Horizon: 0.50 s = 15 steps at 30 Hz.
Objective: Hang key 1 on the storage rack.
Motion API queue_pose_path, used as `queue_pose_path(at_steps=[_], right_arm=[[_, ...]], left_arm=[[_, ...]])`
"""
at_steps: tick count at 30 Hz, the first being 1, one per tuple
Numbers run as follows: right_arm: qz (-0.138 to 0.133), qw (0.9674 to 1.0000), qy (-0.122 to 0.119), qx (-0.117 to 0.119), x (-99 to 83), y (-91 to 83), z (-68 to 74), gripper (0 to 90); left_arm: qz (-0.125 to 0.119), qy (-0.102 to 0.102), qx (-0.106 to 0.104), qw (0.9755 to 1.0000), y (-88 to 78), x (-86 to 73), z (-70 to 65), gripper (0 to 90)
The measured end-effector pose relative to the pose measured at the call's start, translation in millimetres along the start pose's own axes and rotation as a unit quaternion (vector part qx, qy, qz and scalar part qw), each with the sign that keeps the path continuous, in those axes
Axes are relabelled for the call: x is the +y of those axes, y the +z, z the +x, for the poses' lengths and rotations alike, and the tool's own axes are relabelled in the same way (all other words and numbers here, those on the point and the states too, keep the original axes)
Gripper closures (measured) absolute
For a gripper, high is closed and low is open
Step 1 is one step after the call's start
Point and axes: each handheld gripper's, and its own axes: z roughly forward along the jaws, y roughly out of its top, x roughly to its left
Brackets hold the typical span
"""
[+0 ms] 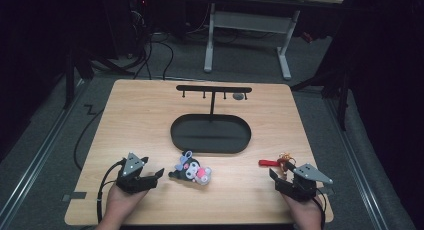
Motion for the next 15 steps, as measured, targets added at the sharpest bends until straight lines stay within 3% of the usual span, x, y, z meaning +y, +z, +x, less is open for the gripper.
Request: queue_pose_path(at_steps=[8, 11, 15], right_arm=[[0.017, 0.9997, -0.017, 0.009, 7.4, -1.5, 6.4, 31.7], [0.03, 0.9986, -0.041, 0.012, 14.3, 2.4, 13.6, 30.4], [0.046, 0.9976, -0.05, 0.014, 18.1, 8.3, 20.1, 29.9]], left_arm=[[0.015, 0.009, 0.014, 0.9997, 0.7, -5.0, 1.0, 26.6], [0.011, 0.011, 0.018, 0.9997, -3.5, -5.7, 1.3, 26.3], [0.006, 0.01, 0.016, 0.9998, -9.5, -6.8, 3.7, 26.1]])
